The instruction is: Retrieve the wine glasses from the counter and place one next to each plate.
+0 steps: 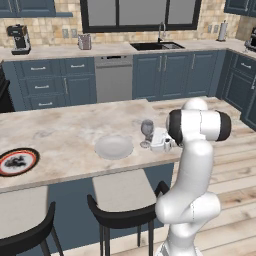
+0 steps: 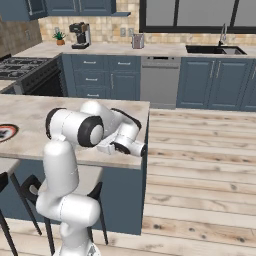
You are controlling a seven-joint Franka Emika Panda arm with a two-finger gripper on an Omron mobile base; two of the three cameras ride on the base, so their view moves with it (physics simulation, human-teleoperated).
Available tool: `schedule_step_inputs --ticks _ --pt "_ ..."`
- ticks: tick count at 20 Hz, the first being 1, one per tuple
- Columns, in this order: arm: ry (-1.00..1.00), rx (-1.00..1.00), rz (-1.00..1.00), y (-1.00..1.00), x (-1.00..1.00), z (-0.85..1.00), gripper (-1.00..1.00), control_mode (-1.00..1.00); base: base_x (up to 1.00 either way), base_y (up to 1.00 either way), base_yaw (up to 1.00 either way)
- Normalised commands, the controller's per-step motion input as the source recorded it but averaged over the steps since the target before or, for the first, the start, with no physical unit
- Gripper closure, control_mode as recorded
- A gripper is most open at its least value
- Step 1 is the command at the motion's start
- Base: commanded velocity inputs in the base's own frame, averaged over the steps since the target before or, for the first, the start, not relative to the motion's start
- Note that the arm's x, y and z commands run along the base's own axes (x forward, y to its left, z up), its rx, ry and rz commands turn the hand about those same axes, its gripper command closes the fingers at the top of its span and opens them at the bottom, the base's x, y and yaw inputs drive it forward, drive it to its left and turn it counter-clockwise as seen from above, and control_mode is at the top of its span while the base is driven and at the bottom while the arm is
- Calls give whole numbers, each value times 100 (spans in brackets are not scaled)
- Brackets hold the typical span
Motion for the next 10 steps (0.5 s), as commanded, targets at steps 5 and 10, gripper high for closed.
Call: schedule_step_inputs --ticks 5,10 --pt "0 0 0 0 32 0 100 -100 0 0 0" --pt "0 0 0 0 36 0 100 -100 0 0 0"
